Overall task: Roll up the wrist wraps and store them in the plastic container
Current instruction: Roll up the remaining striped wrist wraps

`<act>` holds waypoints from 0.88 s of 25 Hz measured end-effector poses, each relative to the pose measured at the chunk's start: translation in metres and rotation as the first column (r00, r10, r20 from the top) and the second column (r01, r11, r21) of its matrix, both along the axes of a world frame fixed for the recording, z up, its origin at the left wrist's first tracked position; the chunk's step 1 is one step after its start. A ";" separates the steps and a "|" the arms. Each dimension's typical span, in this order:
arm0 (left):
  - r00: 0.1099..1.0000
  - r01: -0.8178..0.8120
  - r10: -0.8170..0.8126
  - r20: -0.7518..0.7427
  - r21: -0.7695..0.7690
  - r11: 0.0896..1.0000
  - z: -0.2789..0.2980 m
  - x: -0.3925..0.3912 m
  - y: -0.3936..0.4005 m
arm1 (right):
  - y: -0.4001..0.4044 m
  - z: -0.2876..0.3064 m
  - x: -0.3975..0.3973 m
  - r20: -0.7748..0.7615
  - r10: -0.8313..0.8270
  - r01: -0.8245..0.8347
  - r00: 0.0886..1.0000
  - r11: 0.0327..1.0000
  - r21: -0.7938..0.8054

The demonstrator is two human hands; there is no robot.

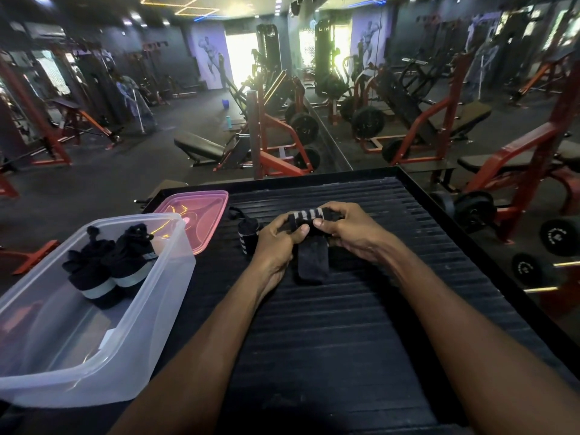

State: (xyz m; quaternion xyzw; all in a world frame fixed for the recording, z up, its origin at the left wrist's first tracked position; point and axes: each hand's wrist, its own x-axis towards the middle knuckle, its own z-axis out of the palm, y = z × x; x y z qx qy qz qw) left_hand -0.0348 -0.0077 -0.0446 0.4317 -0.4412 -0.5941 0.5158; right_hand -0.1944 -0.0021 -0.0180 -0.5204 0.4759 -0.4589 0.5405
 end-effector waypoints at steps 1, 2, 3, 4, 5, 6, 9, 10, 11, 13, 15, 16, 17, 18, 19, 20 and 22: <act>1.000 0.012 -0.011 -0.021 0.021 1.000 0.000 -0.001 0.000 | -0.001 -0.001 0.000 -0.041 -0.029 0.027 0.999 0.999 -0.042; 0.999 0.018 -0.016 -0.033 0.039 0.999 0.001 -0.002 0.000 | -0.001 -0.001 0.000 -0.080 -0.046 0.040 0.996 0.996 -0.079; 0.999 0.011 -0.009 -0.041 0.048 0.999 0.000 -0.002 0.000 | -0.002 -0.003 0.000 -0.102 -0.049 0.038 0.994 0.993 -0.107; 0.999 -0.008 0.009 -0.034 0.039 0.999 -0.001 -0.002 -0.001 | -0.001 -0.003 0.000 -0.096 -0.039 0.027 0.995 0.993 -0.117; 0.999 -0.032 0.032 -0.019 0.009 0.999 -0.002 -0.002 -0.002 | -0.002 -0.003 0.000 -0.062 -0.019 0.012 0.998 0.995 -0.102; 0.998 -0.055 0.055 0.000 -0.033 0.998 -0.003 -0.001 -0.003 | -0.002 -0.003 0.000 -0.012 0.008 -0.009 1.000 0.998 -0.064; 0.994 -0.090 0.095 0.050 -0.108 0.990 -0.004 -0.001 -0.002 | -0.002 -0.002 0.001 0.076 0.067 -0.072 0.995 0.995 0.070; 0.993 -0.088 0.097 0.074 -0.111 0.990 -0.005 0.000 -0.002 | -0.003 -0.003 0.001 0.070 0.063 -0.069 0.996 0.994 0.082; 0.989 -0.083 0.094 0.110 -0.106 0.991 -0.006 0.000 -0.003 | -0.004 -0.005 0.001 0.055 0.048 -0.052 0.997 0.996 0.071; 0.986 -0.055 0.063 0.152 -0.056 0.997 -0.006 0.000 -0.003 | -0.003 -0.005 0.000 0.005 0.009 -0.009 1.000 1.000 0.005; 0.995 -0.002 -0.002 0.097 0.037 0.999 -0.005 -0.003 -0.002 | -0.002 -0.004 -0.001 -0.086 -0.021 0.014 0.996 0.997 -0.078; 0.997 0.009 -0.013 0.071 0.054 0.999 -0.005 -0.003 -0.002 | -0.002 -0.003 -0.002 -0.134 -0.030 0.014 0.991 0.993 -0.118; 0.998 0.001 -0.004 0.064 0.046 0.999 -0.005 -0.003 -0.002 | -0.002 -0.002 -0.002 -0.150 -0.035 0.014 0.988 0.990 -0.140; 0.999 -0.014 0.013 0.052 0.030 0.999 -0.005 -0.003 -0.002 | -0.001 -0.002 -0.001 -0.129 -0.033 0.015 0.991 0.991 -0.135; 0.999 -0.030 0.030 0.038 0.010 0.999 -0.005 -0.003 -0.003 | -0.001 -0.001 -0.001 -0.075 -0.021 0.013 0.997 0.994 -0.108; 0.999 -0.044 0.044 0.031 -0.007 0.999 -0.005 -0.002 -0.003 | 0.000 0.001 0.000 -0.002 0.001 -0.001 1.000 0.998 -0.063; 0.997 -0.064 0.066 0.033 -0.040 0.997 -0.003 -0.002 -0.001 | -0.001 0.002 0.002 0.091 0.031 -0.034 0.995 0.999 0.031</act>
